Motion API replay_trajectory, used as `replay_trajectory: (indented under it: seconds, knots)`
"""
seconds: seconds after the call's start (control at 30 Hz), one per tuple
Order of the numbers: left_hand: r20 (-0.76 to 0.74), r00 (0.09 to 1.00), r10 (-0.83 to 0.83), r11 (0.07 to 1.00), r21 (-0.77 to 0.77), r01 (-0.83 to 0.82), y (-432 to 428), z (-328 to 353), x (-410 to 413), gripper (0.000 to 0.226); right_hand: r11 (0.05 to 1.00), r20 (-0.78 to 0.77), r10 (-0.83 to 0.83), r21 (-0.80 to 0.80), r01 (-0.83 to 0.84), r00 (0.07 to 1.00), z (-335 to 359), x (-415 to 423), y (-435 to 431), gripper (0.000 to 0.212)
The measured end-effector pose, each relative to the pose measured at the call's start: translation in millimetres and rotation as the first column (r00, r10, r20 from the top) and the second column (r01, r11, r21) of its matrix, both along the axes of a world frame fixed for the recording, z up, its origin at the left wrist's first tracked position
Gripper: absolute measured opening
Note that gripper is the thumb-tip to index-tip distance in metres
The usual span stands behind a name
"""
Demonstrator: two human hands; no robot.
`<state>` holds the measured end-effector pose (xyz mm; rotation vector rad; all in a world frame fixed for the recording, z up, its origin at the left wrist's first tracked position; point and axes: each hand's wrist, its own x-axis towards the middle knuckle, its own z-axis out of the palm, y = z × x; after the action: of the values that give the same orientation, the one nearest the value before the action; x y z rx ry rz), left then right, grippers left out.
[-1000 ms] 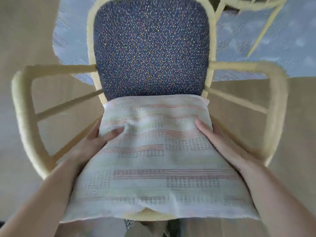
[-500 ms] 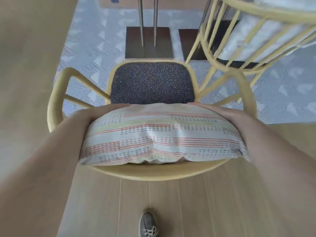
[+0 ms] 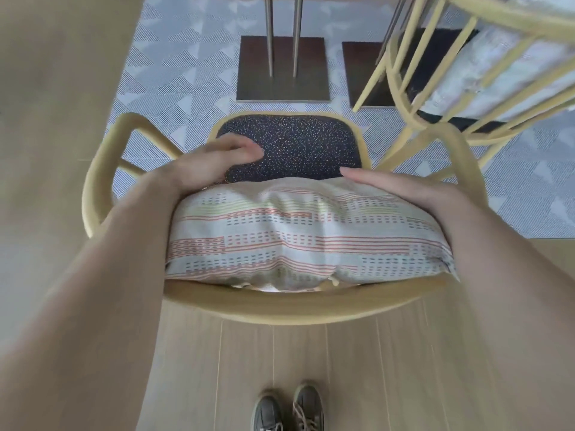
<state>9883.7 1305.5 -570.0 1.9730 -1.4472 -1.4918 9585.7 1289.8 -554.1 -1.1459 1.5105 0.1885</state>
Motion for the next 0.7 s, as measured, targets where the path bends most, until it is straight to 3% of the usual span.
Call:
replay_trajectory:
  seconds: [0.1, 0.2, 0.3, 0.4, 0.47, 0.53, 0.6, 0.67, 0.7]
  knots:
    - [-0.042, 0.998, 0.046, 0.991, -0.121, -0.051, -4, -3, -11, 0.028, 0.985, -0.079, 0.118, -0.121, -0.127, 0.990, 0, 3, 0, 0.036]
    - [-0.105, 0.988, 0.111, 0.972, -0.195, -0.130, 4, 7, -19, 0.022, 0.881, -0.114, 0.257, -0.380, -0.281, 0.960, 3, 11, -1, 0.042]
    - [-0.103, 0.989, 0.102, 0.932, -0.337, -0.132, 20, 19, -28, 0.018, 0.801, -0.081, 0.326, -0.506, -0.321, 0.942, 14, 27, 15, 0.029]
    - [0.079, 0.996, 0.029, 0.889, -0.458, 0.011, 57, 22, -38, 0.034, 0.670, -0.193, 0.318, -0.647, -0.364, 0.928, 13, 36, 52, 0.039]
    - [0.296, 0.955, -0.018, 0.869, -0.468, 0.161, 85, 17, -44, 0.037, 0.481, -0.377, 0.247, -0.752, -0.451, 0.892, 9, 40, 86, 0.046]
    - [0.468, 0.884, 0.003, 0.826, -0.499, 0.262, 110, 15, -50, 0.045, 0.326, -0.307, 0.156, -0.881, -0.342, 0.939, 2, 38, 116, 0.043]
    - [0.487, 0.868, 0.092, 0.732, -0.625, 0.273, 133, 15, -53, 0.050, 0.184, -0.158, 0.112, -0.967, -0.177, 0.981, -5, 29, 142, 0.043]
    - [0.502, 0.855, 0.130, 0.592, -0.731, 0.339, 152, 11, -53, 0.053, 0.118, -0.203, 0.103, -0.970, -0.214, 0.974, -11, 19, 163, 0.049]
    - [0.554, 0.827, 0.091, 0.559, -0.716, 0.418, 165, 11, -53, 0.059, 0.131, -0.292, 0.126, -0.942, -0.308, 0.948, -10, 18, 175, 0.054]
